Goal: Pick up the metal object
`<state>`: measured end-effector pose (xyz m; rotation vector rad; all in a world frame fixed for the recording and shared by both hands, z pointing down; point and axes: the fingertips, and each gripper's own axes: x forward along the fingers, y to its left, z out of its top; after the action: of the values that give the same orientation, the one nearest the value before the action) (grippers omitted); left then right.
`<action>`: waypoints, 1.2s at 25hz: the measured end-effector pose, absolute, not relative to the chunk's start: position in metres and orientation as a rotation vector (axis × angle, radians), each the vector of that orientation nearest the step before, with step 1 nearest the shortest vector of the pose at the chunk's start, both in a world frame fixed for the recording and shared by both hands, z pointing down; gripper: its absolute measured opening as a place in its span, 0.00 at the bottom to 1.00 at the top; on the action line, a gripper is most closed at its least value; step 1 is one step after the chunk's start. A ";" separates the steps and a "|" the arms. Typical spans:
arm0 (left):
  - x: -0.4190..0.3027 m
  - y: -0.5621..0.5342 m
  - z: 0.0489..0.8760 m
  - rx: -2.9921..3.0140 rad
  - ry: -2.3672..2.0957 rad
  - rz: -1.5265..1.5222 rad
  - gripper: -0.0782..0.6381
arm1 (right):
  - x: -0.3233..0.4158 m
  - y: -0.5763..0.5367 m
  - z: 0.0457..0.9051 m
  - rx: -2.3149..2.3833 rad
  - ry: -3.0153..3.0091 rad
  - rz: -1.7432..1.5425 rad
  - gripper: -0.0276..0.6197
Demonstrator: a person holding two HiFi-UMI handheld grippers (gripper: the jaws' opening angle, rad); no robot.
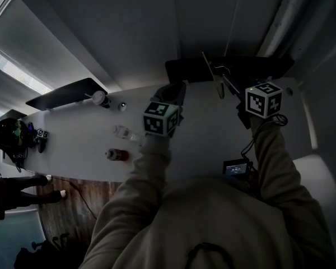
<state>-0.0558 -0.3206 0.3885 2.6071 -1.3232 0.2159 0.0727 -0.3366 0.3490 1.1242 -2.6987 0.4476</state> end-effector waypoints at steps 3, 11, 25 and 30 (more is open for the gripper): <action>-0.055 -0.329 0.354 2.646 -1.335 0.175 0.11 | 0.072 -0.338 0.307 1.150 -2.730 0.366 0.10; -0.042 -0.341 0.280 2.782 -1.361 0.099 0.11 | 0.074 -0.334 0.251 1.138 -2.835 0.316 0.10; -0.034 -0.340 0.268 2.835 -1.330 0.091 0.11 | 0.075 -0.336 0.244 1.138 -2.860 0.262 0.09; -0.034 -0.340 0.266 2.827 -1.333 0.084 0.11 | 0.074 -0.336 0.245 1.136 -2.852 0.269 0.09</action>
<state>-0.0340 -0.3401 0.2658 2.8271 -1.3334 0.0840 0.0742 -0.3360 0.2454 1.1360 -2.8520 0.2694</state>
